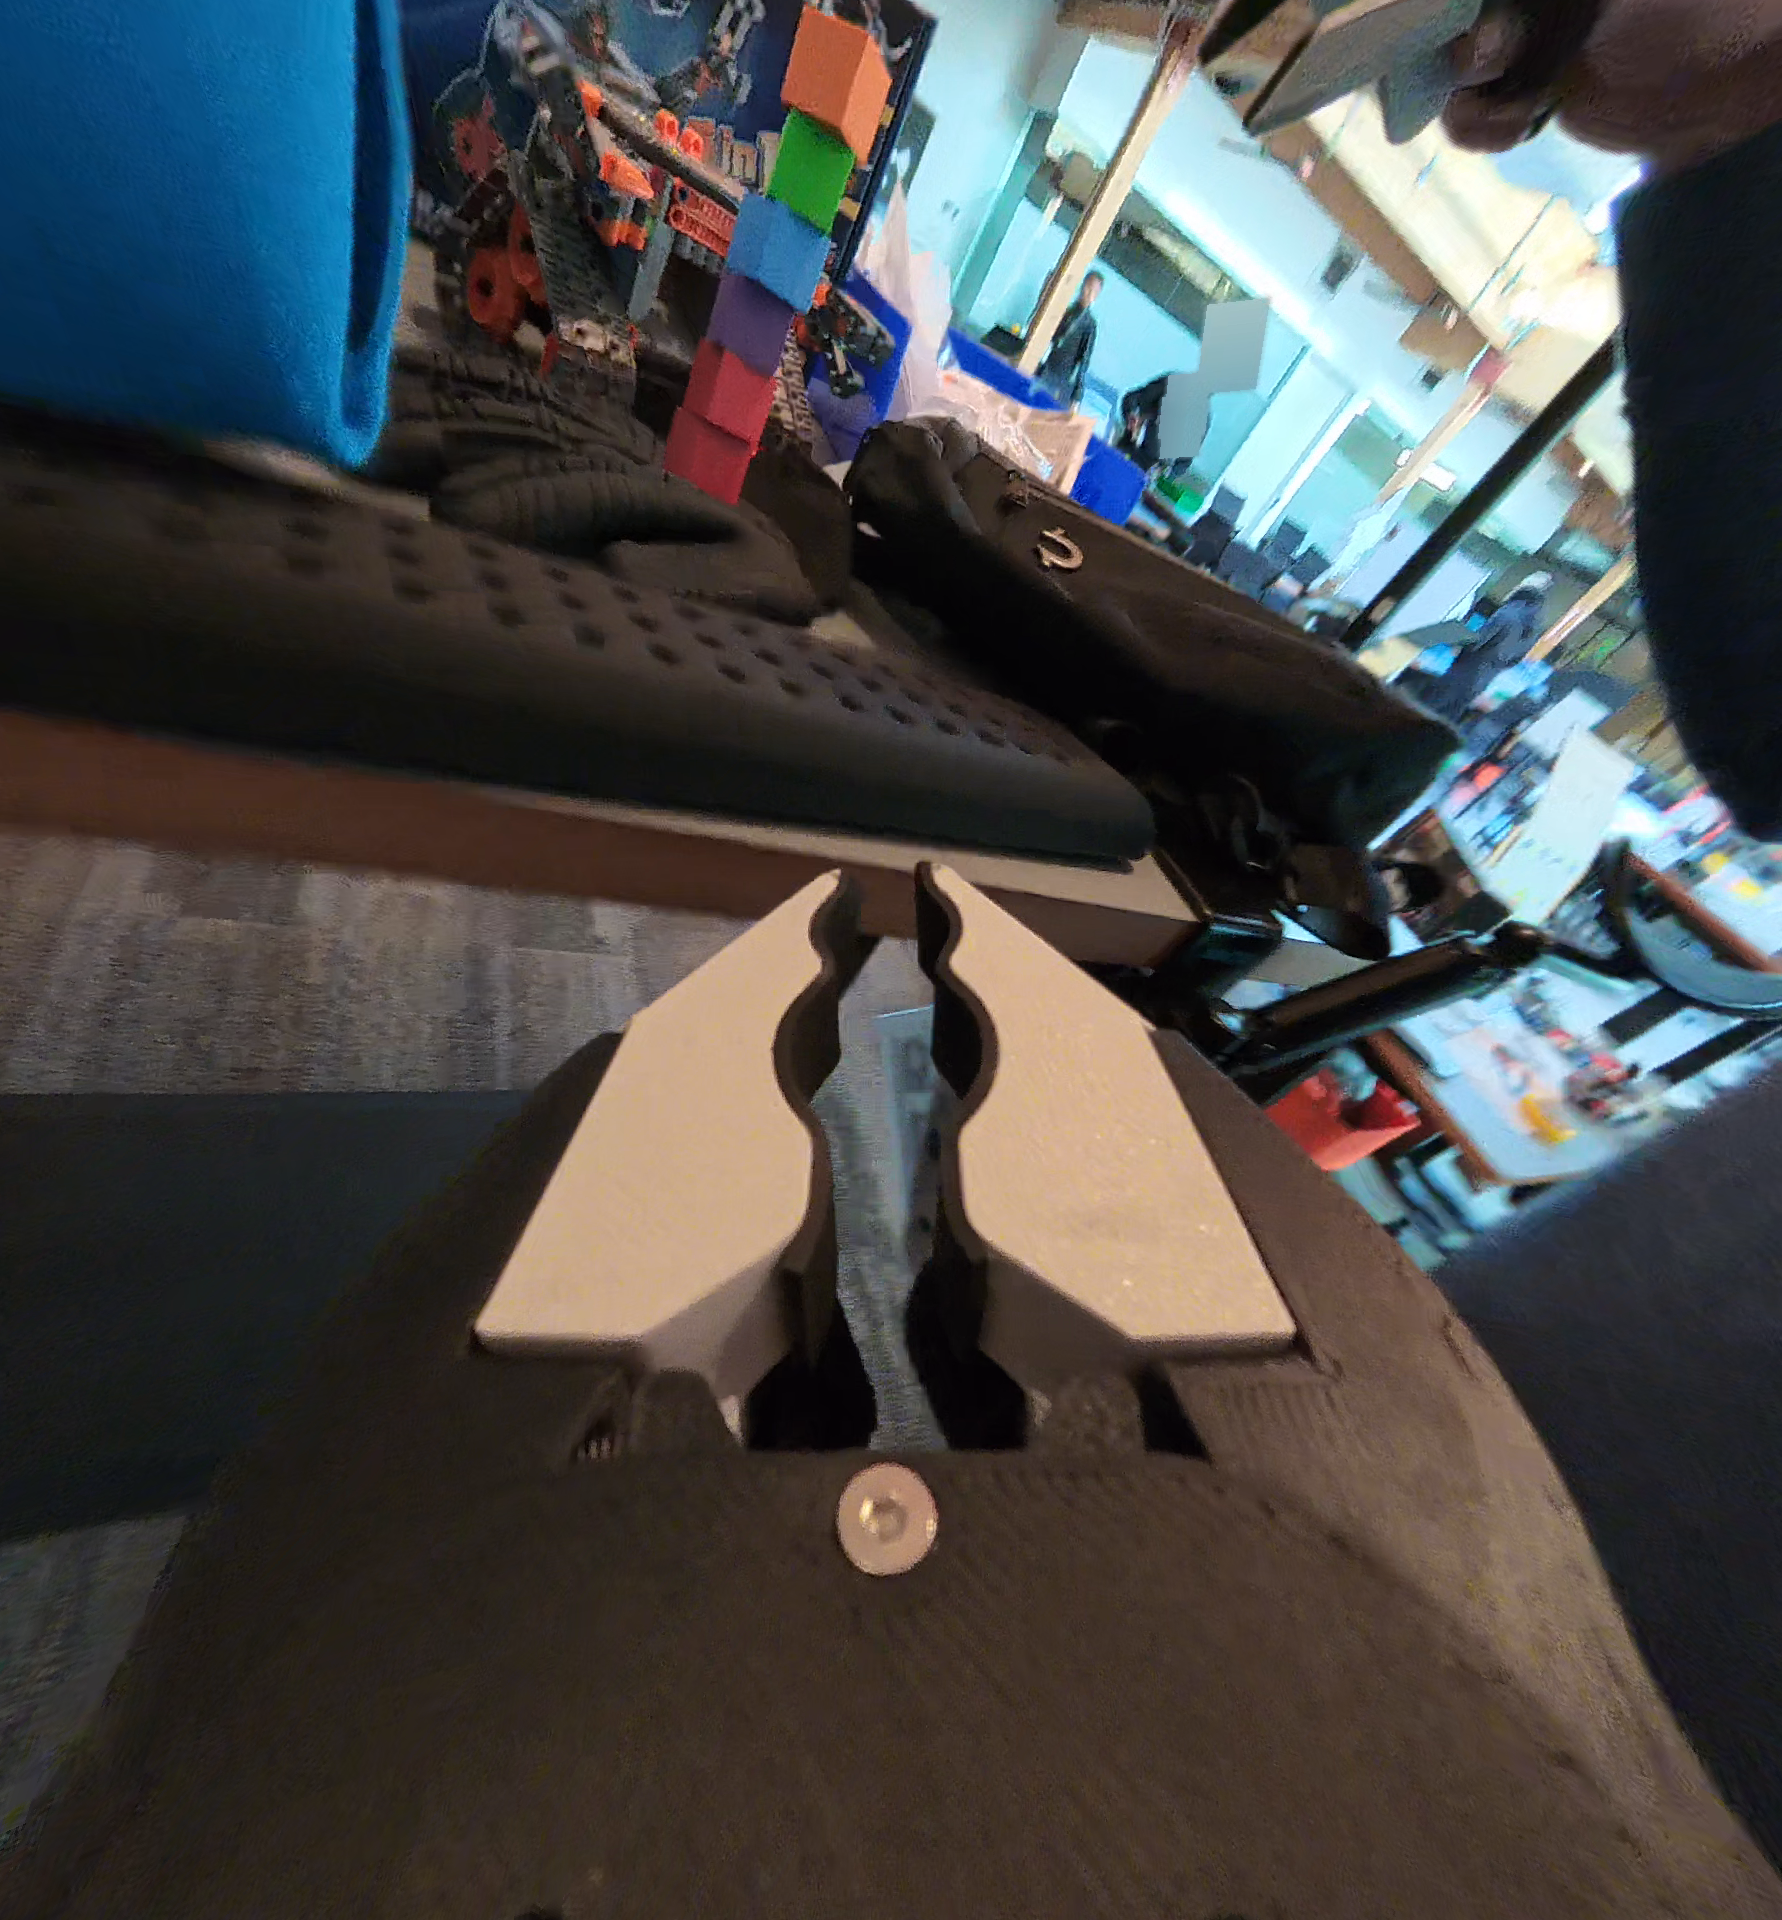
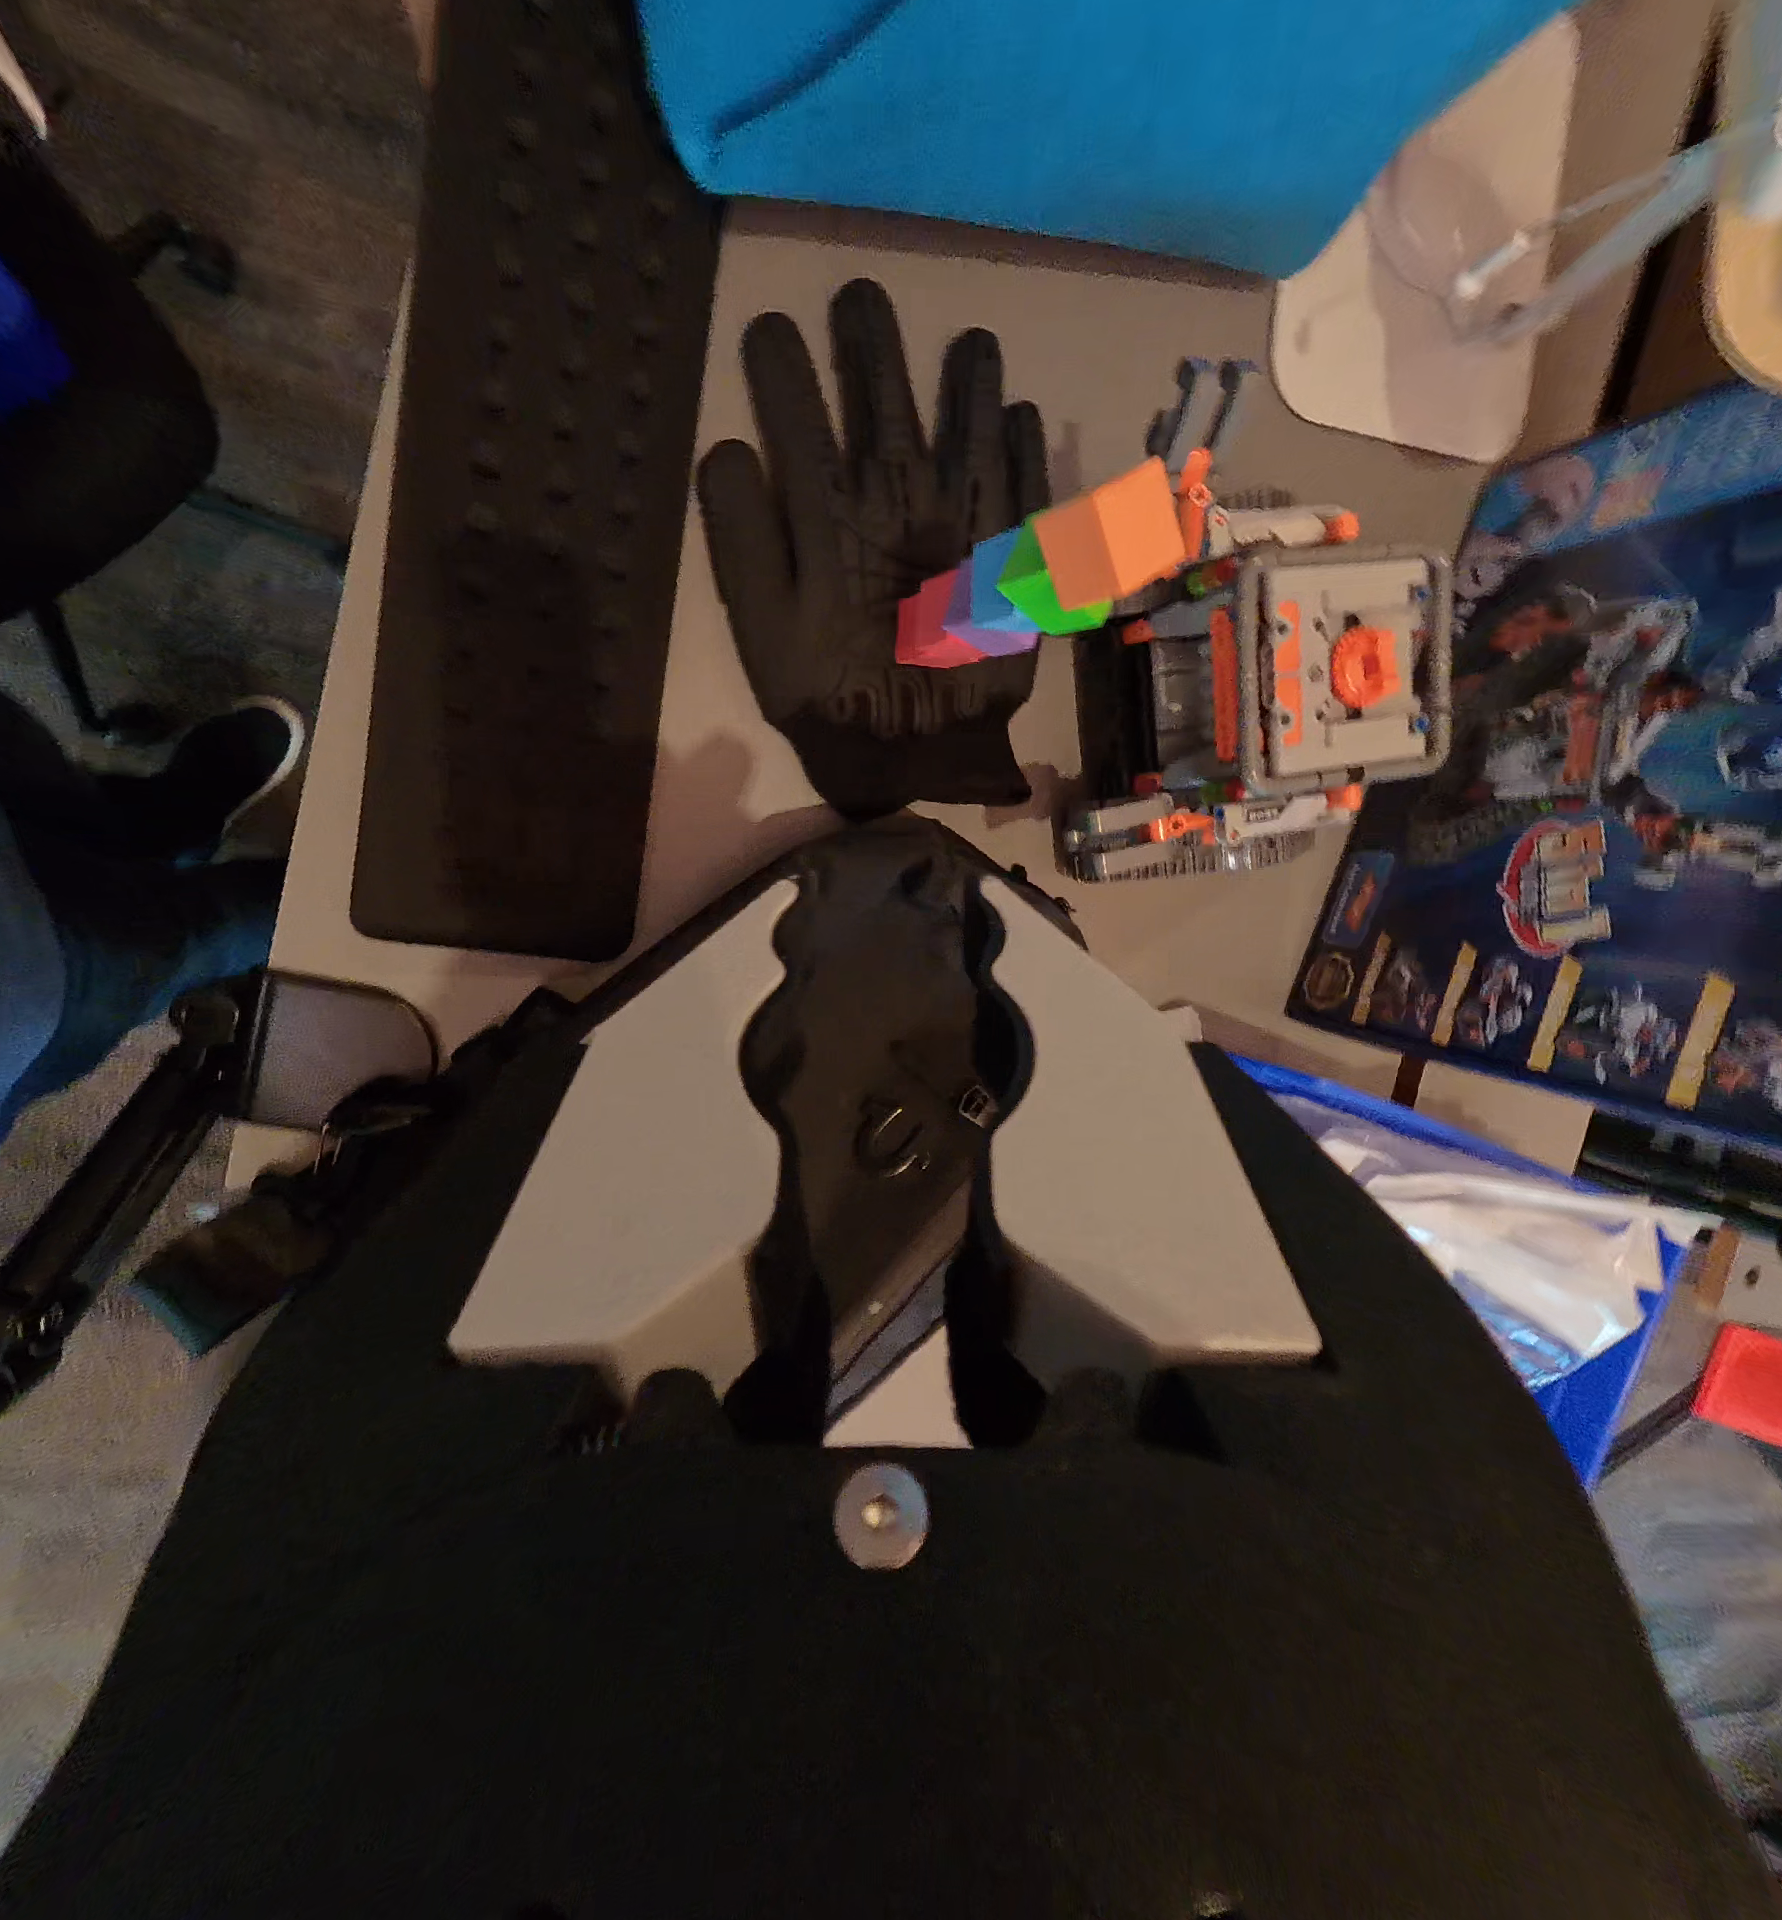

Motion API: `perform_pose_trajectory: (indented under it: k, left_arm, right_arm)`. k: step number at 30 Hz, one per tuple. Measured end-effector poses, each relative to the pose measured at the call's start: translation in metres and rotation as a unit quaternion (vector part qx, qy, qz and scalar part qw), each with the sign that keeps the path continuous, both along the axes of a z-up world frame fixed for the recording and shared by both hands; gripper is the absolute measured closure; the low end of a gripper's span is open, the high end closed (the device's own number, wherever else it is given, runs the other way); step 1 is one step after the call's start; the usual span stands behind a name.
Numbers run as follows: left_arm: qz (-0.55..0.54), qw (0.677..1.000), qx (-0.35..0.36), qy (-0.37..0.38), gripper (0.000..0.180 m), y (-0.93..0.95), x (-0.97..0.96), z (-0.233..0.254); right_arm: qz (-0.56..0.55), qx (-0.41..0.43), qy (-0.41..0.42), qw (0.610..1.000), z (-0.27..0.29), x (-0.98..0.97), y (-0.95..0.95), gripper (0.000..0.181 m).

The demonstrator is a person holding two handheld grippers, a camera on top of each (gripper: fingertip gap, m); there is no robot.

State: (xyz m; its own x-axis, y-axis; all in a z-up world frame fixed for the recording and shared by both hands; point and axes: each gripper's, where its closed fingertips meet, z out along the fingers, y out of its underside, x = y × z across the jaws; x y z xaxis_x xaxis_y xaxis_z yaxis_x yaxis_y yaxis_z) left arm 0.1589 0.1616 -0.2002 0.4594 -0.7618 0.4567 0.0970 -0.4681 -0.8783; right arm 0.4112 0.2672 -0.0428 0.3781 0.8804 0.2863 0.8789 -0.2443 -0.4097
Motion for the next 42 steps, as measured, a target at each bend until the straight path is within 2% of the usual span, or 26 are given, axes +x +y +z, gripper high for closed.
perform_pose_trajectory:
  k: [1, 6, 13, 16, 19, 22, 28, 33, 39, 42]
  left_arm:
    - [-0.004, 1.000, 0.020, 0.018, 0.172, 0.009, 0.009, 0.007]
    - [-0.018, 0.983, 0.124, 0.131, 0.180, 0.068, 0.071, 0.036]
    - [-0.008, 0.964, 0.173, 0.202, 0.180, 0.138, 0.138, 0.053]
    - [0.012, 0.957, 0.168, 0.235, 0.180, 0.162, 0.150, 0.045]
    - [0.036, 0.953, 0.160, 0.255, 0.180, 0.178, 0.156, 0.036]
    - [0.058, 0.948, 0.153, 0.274, 0.180, 0.190, 0.158, 0.028]
    - [0.089, 0.939, 0.135, 0.304, 0.180, 0.211, 0.160, 0.013]
    - [0.098, 0.929, 0.137, 0.331, 0.180, 0.227, 0.162, 0.011]
    - [0.071, 0.933, 0.091, 0.340, 0.180, 0.239, 0.176, -0.009]
    - [0.051, 0.931, 0.098, 0.348, 0.180, 0.237, 0.191, -0.016]
  right_arm:
    - [-0.018, 0.007, 0.015, 1.000, -0.001, 0.004, -0.002, 0.164]
    - [-0.102, 0.004, 0.098, 0.990, -0.034, 0.027, -0.007, 0.181]
    - [-0.160, 0.005, 0.018, 0.987, -0.136, 0.088, -0.015, 0.181]
    - [-0.165, 0.019, -0.028, 0.986, -0.169, 0.114, -0.019, 0.181]
    - [-0.179, 0.044, -0.006, 0.983, -0.173, 0.123, -0.018, 0.181]
    - [-0.201, 0.057, -0.017, 0.978, -0.174, 0.140, -0.017, 0.181]
    - [-0.226, 0.054, 0.002, 0.973, -0.175, 0.158, -0.019, 0.181]
    - [-0.231, 0.055, 0.020, 0.971, -0.174, 0.157, -0.018, 0.181]
    - [-0.237, 0.051, 0.035, 0.970, -0.175, 0.155, -0.018, 0.181]
    - [-0.237, 0.050, 0.038, 0.969, -0.174, 0.155, -0.018, 0.181]
